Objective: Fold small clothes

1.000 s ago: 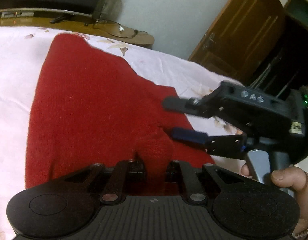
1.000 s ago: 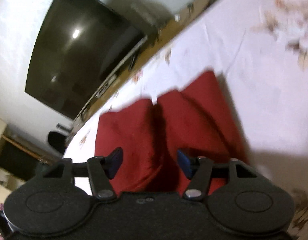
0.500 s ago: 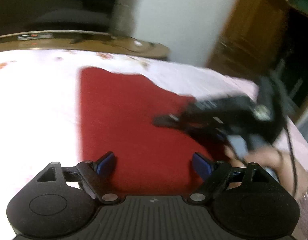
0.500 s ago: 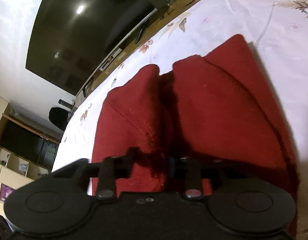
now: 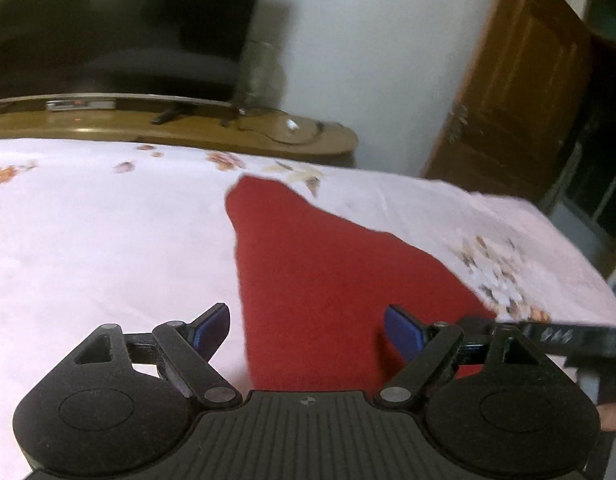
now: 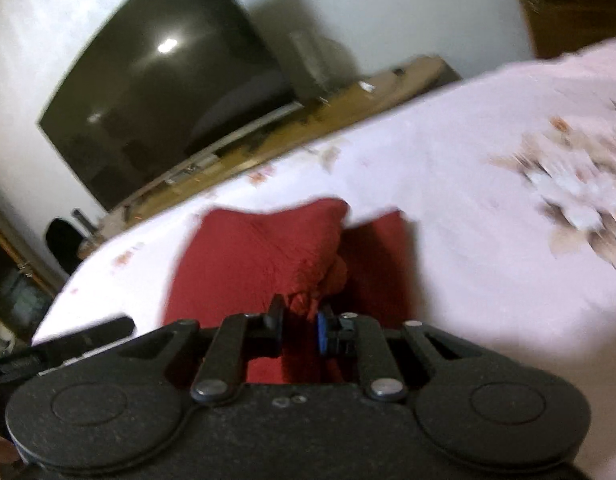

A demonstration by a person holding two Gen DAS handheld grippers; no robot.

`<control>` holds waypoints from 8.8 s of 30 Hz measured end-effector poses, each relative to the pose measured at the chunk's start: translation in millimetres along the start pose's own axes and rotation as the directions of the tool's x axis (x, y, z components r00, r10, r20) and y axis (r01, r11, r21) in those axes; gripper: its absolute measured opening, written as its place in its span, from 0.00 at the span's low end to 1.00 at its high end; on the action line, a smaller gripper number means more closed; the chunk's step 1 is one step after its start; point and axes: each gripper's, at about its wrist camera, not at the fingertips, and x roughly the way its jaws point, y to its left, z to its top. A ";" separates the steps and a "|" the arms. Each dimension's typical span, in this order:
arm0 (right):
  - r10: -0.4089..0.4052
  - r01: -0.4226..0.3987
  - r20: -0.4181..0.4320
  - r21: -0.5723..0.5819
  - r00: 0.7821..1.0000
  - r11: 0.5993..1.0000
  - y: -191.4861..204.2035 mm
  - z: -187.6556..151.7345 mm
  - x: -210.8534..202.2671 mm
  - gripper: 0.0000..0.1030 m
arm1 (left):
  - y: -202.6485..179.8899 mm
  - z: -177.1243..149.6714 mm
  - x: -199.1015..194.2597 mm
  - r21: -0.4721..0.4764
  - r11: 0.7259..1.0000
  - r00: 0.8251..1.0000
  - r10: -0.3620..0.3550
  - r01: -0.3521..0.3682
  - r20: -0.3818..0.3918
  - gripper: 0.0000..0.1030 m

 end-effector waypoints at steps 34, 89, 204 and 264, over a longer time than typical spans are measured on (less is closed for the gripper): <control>-0.357 0.351 0.046 -0.327 0.933 0.877 7.3 15.8 100.2 0.43 | -1.3 16.9 132.6 -0.089 0.996 0.987 0.016 -0.031 -0.160 0.92; -0.144 0.155 0.064 -0.240 0.988 0.958 51.1 27.5 54.7 0.38 | 3.6 45.1 95.4 0.083 0.989 0.987 0.131 -0.124 -0.089 0.92; 0.001 -0.002 -0.004 -0.174 1.000 0.985 77.0 14.7 65.3 0.46 | 99.3 33.3 24.7 -0.078 0.981 0.984 0.177 -0.179 -0.033 0.72; -0.093 0.110 0.103 -0.175 0.990 0.978 207.5 -111.0 -175.8 0.99 | 16.1 -21.1 -251.8 0.059 0.947 0.948 0.314 -0.316 0.046 1.00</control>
